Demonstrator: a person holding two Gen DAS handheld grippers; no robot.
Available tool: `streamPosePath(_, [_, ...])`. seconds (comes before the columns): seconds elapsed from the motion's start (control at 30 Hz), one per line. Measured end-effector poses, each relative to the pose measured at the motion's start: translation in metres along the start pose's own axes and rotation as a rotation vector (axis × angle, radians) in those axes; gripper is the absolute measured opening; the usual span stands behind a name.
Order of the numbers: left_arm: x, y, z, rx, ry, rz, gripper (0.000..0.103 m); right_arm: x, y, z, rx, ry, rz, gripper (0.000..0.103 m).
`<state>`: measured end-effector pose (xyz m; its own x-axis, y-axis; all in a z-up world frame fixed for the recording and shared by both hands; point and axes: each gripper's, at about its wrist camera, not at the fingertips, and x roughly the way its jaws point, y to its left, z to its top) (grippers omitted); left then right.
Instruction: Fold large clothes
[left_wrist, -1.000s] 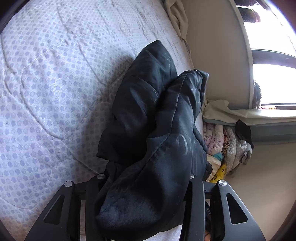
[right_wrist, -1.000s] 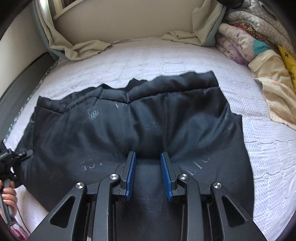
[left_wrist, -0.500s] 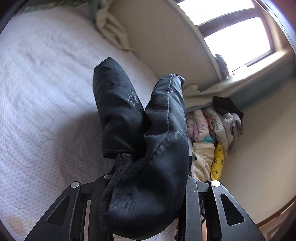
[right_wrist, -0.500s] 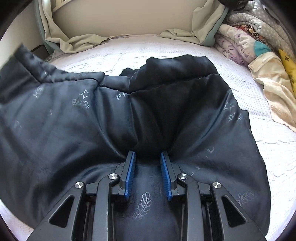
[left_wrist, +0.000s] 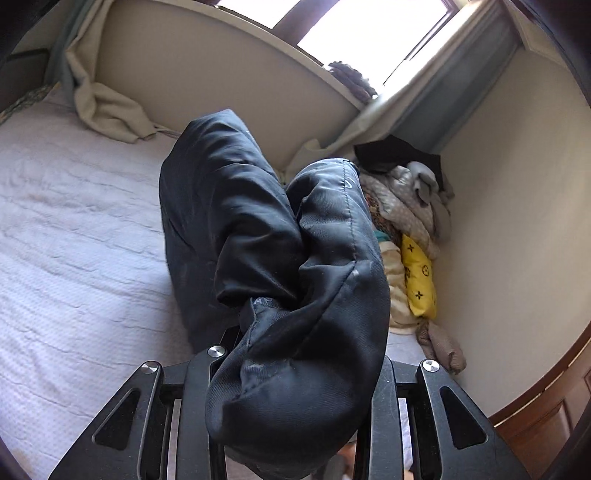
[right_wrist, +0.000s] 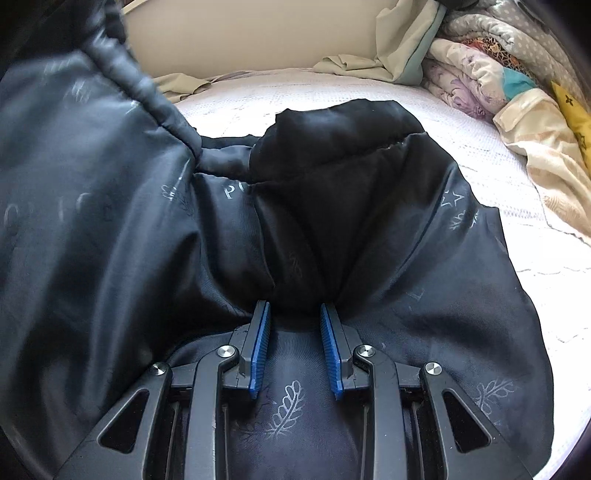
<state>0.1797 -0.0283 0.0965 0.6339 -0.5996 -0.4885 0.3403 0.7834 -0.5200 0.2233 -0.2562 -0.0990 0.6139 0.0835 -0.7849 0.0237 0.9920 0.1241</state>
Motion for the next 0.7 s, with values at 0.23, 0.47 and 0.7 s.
streamPosePath(0.23, [0.061,-0.060,-0.009,0.088,0.071,0.005,0.035,0.001,-0.025,0.008,0.109,0.033,0.142,0.024])
streamPosePath(0.47, [0.093,-0.087,-0.027,0.140,0.109,0.041,0.036,-0.014,-0.098,0.017,0.432,0.149,0.465,0.024])
streamPosePath(0.7, [0.128,-0.119,-0.055,0.209,0.162,0.062,0.037,-0.078,-0.202,0.010,0.692,0.036,0.302,0.024])
